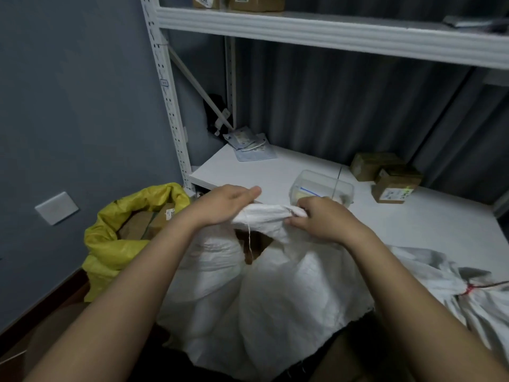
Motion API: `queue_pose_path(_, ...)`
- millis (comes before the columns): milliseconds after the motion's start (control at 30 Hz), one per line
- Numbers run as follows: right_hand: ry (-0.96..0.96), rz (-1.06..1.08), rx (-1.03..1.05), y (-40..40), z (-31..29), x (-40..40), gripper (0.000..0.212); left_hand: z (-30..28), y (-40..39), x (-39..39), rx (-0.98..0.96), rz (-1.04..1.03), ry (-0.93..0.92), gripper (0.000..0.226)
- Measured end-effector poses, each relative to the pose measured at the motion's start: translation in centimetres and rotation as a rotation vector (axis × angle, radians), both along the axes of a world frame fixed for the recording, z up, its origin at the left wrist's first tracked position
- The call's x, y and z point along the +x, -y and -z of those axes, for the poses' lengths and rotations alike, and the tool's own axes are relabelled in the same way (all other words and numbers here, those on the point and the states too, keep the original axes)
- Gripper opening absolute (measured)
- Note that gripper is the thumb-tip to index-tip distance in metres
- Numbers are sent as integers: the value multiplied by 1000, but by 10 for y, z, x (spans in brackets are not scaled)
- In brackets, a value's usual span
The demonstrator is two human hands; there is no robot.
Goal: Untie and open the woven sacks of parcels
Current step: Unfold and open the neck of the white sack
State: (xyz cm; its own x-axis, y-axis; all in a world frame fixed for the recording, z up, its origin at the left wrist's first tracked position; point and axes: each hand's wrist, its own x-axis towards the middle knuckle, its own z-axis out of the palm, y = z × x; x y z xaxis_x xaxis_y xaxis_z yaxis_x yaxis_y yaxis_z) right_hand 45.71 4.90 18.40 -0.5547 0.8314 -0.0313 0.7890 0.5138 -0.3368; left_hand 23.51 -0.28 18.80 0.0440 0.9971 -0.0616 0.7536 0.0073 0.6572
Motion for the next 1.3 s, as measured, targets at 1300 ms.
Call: queue_pose_path(1300, -672, 255, -337, -3, -24, 11, 37, -30, -40, 31, 219, 152, 174, 24)
